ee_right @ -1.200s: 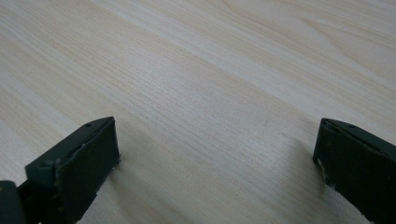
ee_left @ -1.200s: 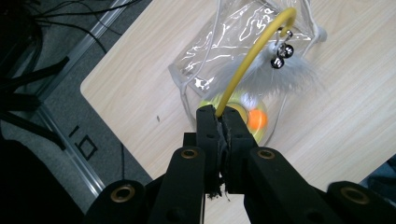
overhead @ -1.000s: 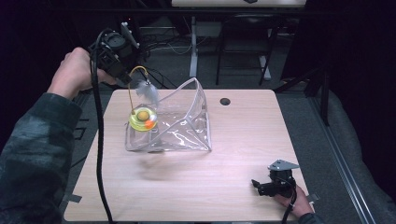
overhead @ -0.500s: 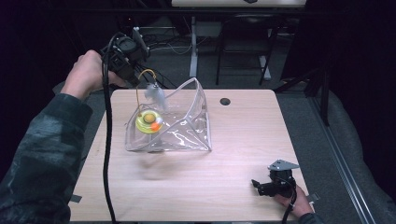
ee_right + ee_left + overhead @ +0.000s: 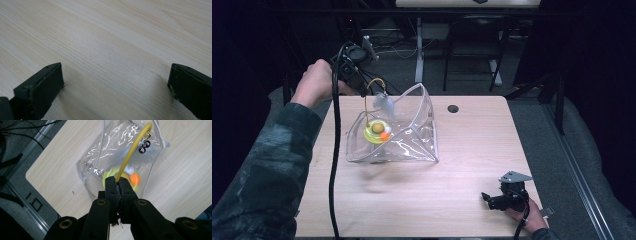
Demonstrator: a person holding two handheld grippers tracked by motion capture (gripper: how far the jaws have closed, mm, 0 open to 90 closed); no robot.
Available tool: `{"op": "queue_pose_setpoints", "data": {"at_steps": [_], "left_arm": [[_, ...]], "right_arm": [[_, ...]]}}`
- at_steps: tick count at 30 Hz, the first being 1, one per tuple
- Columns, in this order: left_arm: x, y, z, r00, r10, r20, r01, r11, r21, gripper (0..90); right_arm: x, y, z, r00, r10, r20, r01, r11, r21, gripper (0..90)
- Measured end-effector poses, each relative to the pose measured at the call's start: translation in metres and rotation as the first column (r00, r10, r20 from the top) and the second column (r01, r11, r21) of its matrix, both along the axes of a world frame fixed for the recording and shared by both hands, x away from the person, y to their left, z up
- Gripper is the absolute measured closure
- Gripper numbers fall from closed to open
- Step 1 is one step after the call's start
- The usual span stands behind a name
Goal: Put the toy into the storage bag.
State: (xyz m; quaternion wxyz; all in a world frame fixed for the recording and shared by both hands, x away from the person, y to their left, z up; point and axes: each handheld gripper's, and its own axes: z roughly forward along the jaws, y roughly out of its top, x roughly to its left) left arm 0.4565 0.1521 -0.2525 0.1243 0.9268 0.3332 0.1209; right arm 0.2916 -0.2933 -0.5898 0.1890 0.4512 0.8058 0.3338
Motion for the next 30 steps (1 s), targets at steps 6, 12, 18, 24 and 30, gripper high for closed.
{"op": "queue_pose_setpoints", "data": {"at_steps": [6, 12, 18, 24, 30], "left_arm": [[0.005, -0.001, -0.012, 0.9997, -0.006, -0.023, 0.006, 1.0, 0.0, 87.9], [0.01, -0.002, -0.026, 0.9994, -0.003, -0.034, 0.003, 1.0, -0.005, 88.0], [0.014, -0.006, -0.036, 0.9985, -0.01, -0.054, 0.01, 0.9999, -0.001, 87.9], [0.019, -0.01, -0.046, 0.9977, -0.006, -0.068, 0.006, 0.9999, -0.01, 87.9], [0.021, -0.013, -0.058, 0.9955, -0.016, -0.094, 0.014, 0.9998, -0.015, 87.9]], "right_arm": [[0.0, 0.0, 0.0, 1.0, 0.0, 0.0, 0.0, 1.0, 0.0, 0.0], [0.0, 0.0, 0.0, 1.0, 0.0, 0.0, 0.0, 1.0, 0.0, 0.0], [0.0, 0.0, 0.0, 1.0, 0.0, 0.0, 0.0, 1.0, 0.0, 0.0], [0.0, 0.0, 0.0, 1.0, 0.0, 0.0, 0.0, 1.0, 0.0, 0.0], [0.0, 0.0, 0.0, 1.0, 0.001, 0.0, -0.001, 1.0, 0.0, 0.0]]}}
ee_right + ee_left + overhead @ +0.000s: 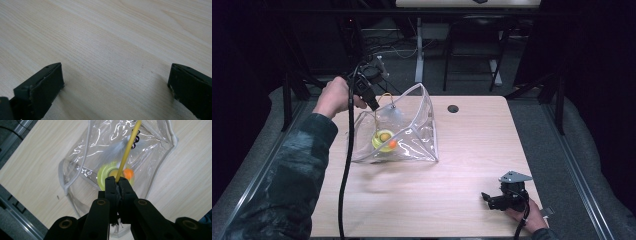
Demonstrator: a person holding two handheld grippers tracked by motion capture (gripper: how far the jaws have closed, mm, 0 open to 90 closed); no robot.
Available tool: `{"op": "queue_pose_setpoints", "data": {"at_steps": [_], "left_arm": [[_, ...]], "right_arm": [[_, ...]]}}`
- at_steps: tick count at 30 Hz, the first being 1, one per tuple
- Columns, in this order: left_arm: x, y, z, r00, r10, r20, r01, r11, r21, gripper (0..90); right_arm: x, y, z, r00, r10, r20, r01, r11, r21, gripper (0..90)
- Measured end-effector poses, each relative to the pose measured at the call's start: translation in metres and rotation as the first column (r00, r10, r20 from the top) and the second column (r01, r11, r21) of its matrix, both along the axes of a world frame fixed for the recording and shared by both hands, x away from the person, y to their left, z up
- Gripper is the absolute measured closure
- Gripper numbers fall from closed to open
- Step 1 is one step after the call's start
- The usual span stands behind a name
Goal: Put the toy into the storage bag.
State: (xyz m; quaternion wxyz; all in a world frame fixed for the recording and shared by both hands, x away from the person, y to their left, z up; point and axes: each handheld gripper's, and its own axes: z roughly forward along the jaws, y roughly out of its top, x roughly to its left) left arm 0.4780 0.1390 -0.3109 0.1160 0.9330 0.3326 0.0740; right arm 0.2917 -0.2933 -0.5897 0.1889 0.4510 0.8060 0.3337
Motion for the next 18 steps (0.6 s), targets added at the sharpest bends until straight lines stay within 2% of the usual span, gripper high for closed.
{"op": "queue_pose_setpoints", "data": {"at_steps": [18], "left_arm": [[0.01, -0.002, -0.031, 0.9993, 0.015, -0.033, -0.016, 0.9997, -0.02, 87.8]], "right_arm": [[0.0, 0.0, 0.0, 1.0, 0.0, 0.0, 0.0, 1.0, 0.001, 0.0]]}}
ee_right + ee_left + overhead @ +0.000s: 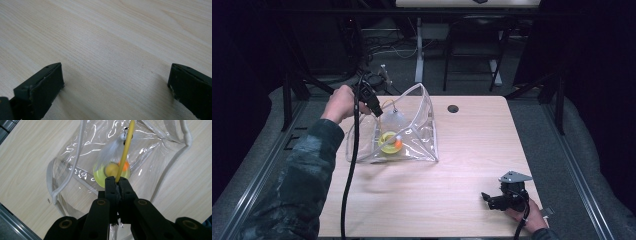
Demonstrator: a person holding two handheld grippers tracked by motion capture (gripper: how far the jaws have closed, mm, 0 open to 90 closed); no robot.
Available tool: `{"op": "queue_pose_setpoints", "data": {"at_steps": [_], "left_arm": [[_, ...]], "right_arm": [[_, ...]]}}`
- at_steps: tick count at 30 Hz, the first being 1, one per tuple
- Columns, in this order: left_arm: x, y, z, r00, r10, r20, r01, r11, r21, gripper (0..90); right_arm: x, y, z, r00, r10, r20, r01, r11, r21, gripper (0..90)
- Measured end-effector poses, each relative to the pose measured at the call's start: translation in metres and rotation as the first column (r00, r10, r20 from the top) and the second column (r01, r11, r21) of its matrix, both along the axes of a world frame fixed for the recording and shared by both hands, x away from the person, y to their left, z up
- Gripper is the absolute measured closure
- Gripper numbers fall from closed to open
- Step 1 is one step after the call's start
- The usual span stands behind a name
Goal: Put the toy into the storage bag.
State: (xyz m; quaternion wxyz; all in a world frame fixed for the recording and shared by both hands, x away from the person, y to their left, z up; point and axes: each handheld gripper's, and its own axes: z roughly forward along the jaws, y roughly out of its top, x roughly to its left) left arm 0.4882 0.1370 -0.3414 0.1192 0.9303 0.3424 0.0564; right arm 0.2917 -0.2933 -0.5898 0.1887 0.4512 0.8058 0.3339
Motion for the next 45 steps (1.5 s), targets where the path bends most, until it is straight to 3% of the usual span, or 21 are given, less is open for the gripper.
{"op": "queue_pose_setpoints", "data": {"at_steps": [4, 8, 14, 17, 19, 23, 28, 34, 38, 42, 45], "left_arm": [[0.002, 0.001, -0.008, 0.9999, 0.01, -0.001, -0.01, 0.9999, 0.002, 87.8], [0.005, 0.004, -0.013, 0.9994, 0.035, -0.003, -0.036, 0.9991, -0.025, 87.7], [0.004, 0.007, -0.014, 0.9984, 0.054, 0.016, -0.053, 0.9979, -0.036, 87.3], [0.002, 0.01, -0.013, 0.9979, 0.06, 0.025, -0.058, 0.995, -0.081, 83.6], [0.0, 0.011, -0.011, 0.9976, 0.061, 0.033, -0.059, 0.9948, -0.083, 80.9], [-0.007, 0.014, -0.003, 0.997, 0.062, 0.045, -0.058, 0.9947, -0.085, 67.6], [-0.014, 0.02, 0.007, 0.9933, 0.087, 0.076, -0.08, 0.9933, -0.083, 43.6], [-0.025, 0.03, 0.017, 0.9887, 0.106, 0.107, -0.094, 0.9893, -0.112, 23.0], [-0.031, 0.038, 0.022, 0.9832, 0.129, 0.13, -0.113, 0.986, -0.123, 14.3], [-0.038, 0.049, 0.028, 0.971, 0.167, 0.171, -0.143, 0.9788, -0.147, 6.0], [-0.044, 0.058, 0.032, 0.9657, 0.183, 0.184, -0.153, 0.9744, -0.165, 0.0]], "right_arm": [[0.0, 0.0, 0.0, 1.0, 0.0, 0.001, 0.0, 1.0, 0.0, 0.0], [0.0, 0.0, 0.0, 1.0, 0.0, 0.0, 0.0, 1.0, 0.0, 0.0], [0.0, 0.0, 0.0, 1.0, 0.0, 0.0, 0.0, 1.0, 0.0, 0.0], [0.0, 0.0, 0.0, 1.0, 0.0, 0.0, 0.0, 1.0, -0.001, 0.0], [0.0, 0.0, 0.0, 1.0, 0.0, 0.0, 0.0, 1.0, 0.0, 0.0], [0.0, 0.0, 0.0, 1.0, 0.001, 0.0, -0.001, 1.0, -0.001, 0.0], [0.0, 0.0, 0.0, 1.0, 0.0, 0.0, 0.0, 1.0, -0.001, 0.0], [0.0, 0.0, 0.0, 1.0, 0.001, 0.0, -0.001, 1.0, -0.001, 0.0], [0.0, 0.0, 0.0, 1.0, 0.001, 0.0, -0.001, 1.0, -0.001, 0.0], [0.0, 0.0, 0.0, 1.0, 0.001, 0.0, -0.001, 1.0, -0.001, 0.0], [0.0, 0.0, 0.0, 1.0, 0.001, 0.0, -0.001, 1.0, -0.001, 0.0]]}}
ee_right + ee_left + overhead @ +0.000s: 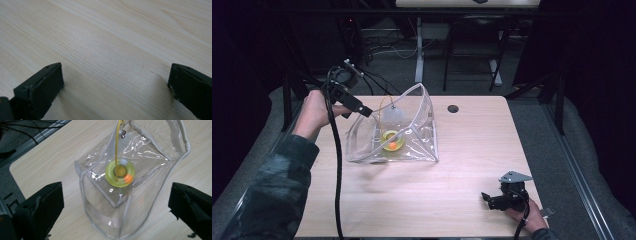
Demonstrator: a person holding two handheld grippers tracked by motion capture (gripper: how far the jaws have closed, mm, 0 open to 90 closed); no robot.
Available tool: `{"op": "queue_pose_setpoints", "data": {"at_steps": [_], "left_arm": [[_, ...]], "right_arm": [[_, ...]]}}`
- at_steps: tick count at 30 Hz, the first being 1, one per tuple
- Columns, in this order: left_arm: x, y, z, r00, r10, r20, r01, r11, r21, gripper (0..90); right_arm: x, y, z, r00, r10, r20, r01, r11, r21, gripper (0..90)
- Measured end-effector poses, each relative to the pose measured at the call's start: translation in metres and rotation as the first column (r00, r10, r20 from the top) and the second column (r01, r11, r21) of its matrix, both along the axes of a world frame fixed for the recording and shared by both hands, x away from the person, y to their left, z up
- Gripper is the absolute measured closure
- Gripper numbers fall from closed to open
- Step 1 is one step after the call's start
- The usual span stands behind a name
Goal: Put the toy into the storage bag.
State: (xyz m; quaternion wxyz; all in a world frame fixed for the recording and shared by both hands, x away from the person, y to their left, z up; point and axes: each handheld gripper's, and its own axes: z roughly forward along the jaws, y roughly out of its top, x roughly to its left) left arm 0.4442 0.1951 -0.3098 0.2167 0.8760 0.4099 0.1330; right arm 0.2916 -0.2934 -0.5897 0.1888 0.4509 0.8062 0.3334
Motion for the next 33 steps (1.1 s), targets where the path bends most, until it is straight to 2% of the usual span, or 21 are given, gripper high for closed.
{"op": "queue_pose_setpoints", "data": {"at_steps": [5, 8, 10, 14, 17, 19, 21, 25, 26, 33], "left_arm": [[-0.01, 0.012, 0.001, 0.9996, 0.015, 0.023, -0.015, 0.9996, -0.022, 0.0], [-0.021, 0.026, -0.006, 0.999, 0.033, 0.03, -0.031, 0.9984, -0.047, 0.0], [-0.025, 0.031, -0.009, 0.9986, 0.041, 0.033, -0.04, 0.9983, -0.043, 0.0], [-0.036, 0.043, -0.017, 0.9977, 0.054, 0.042, -0.051, 0.9964, -0.068, 0.0], [-0.044, 0.049, -0.024, 0.9976, 0.059, 0.035, -0.057, 0.9962, -0.065, 0.0], [-0.049, 0.052, -0.029, 0.9954, 0.088, 0.037, -0.087, 0.9953, -0.043, 0.0], [-0.052, 0.055, -0.032, 0.9949, 0.092, 0.04, -0.09, 0.9947, -0.049, 0.0], [-0.063, 0.061, -0.048, 0.9938, 0.104, 0.038, -0.102, 0.9935, -0.05, 0.0], [-0.065, 0.064, -0.053, 0.9937, 0.107, 0.034, -0.105, 0.9927, -0.061, 0.0], [-0.076, 0.073, -0.076, 0.992, 0.124, 0.024, -0.122, 0.9901, -0.07, 0.0]], "right_arm": [[0.0, 0.0, 0.0, 1.0, 0.0, 0.0, 0.0, 1.0, -0.001, 0.0], [0.0, 0.0, 0.0, 1.0, -0.001, -0.001, 0.001, 1.0, -0.001, 0.0], [0.0, 0.0, 0.0, 1.0, -0.001, -0.001, 0.001, 1.0, 0.0, 0.0], [0.0, 0.0, 0.0, 1.0, -0.001, -0.001, 0.001, 1.0, 0.0, 0.0], [0.0, 0.0, 0.0, 1.0, -0.001, -0.001, 0.001, 1.0, 0.0, 0.0], [0.0, 0.0, 0.0, 1.0, -0.001, -0.001, 0.001, 1.0, 0.0, 0.0], [0.0, 0.0, 0.0, 1.0, -0.001, -0.001, 0.001, 1.0, 0.0, 0.0], [0.0, 0.0, 0.0, 1.0, 0.0, 0.002, 0.0, 1.0, 0.0, 0.0], [0.0, 0.0, 0.0, 1.0, 0.0, 0.001, 0.0, 1.0, -0.001, 0.0], [0.0, 0.0, 0.0, 1.0, -0.002, 0.002, 0.002, 1.0, 0.004, 0.0]]}}
